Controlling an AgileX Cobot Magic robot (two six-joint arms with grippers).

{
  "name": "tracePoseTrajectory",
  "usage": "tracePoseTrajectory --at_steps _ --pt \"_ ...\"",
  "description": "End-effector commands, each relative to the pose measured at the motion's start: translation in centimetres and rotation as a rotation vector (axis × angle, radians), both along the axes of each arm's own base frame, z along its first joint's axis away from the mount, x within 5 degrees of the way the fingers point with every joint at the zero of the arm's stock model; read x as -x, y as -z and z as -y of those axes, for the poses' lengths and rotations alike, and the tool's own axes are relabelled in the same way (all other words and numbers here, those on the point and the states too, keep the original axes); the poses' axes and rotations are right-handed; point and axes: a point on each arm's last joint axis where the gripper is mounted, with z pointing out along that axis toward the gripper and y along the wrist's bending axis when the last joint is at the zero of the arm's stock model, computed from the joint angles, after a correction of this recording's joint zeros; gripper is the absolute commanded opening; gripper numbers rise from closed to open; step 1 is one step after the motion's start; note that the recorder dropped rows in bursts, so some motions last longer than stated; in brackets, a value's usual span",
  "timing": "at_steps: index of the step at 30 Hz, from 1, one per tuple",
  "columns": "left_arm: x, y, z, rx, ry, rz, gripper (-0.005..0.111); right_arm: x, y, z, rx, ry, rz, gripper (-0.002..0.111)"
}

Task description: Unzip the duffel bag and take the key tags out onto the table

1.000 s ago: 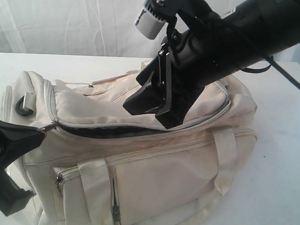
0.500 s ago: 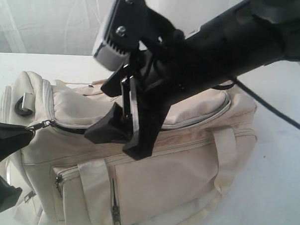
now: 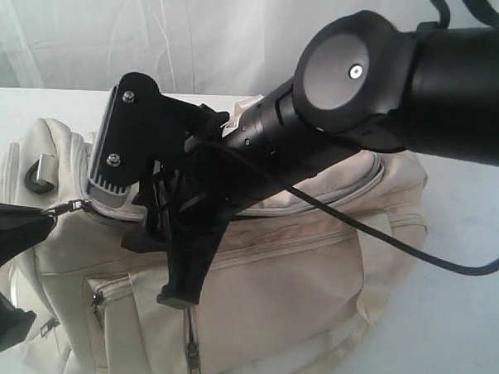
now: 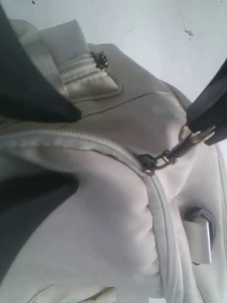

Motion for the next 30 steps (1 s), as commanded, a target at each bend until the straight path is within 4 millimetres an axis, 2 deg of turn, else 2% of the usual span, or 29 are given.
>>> tracePoseTrajectory --at_steps 1,4,9,12,20,30 --pt "-0.1 0.1 -0.6 -0.034 -0.031 0.016 0.0 0.5 0.2 0.1 0.03 -0.023 -0.019 0.001" --pt "-0.3 -0.6 -1.1 -0.064 -0.089 0.019 0.0 0.7 0.5 0.3 0.074 -0.054 -0.02 0.0" --pt "-0.9 -3.0 -1.8 -0.095 -0.156 0.117 0.0 0.8 0.7 0.6 0.11 -0.059 -0.027 0.0" --pt "-1.1 -3.8 -2.1 -0.107 -0.185 0.149 0.0 0.9 0.8 0.6 0.118 -0.066 -0.034 0.0" --pt "-1.5 -3.6 -2.4 -0.187 -0.239 0.166 0.0 1.0 0.8 0.7 0.125 -0.054 -0.061 0.0" --pt "-2.9 -2.9 -0.5 -0.319 -0.226 0.232 0.0 1.0 0.9 0.8 0.132 -0.057 -0.069 0.0"
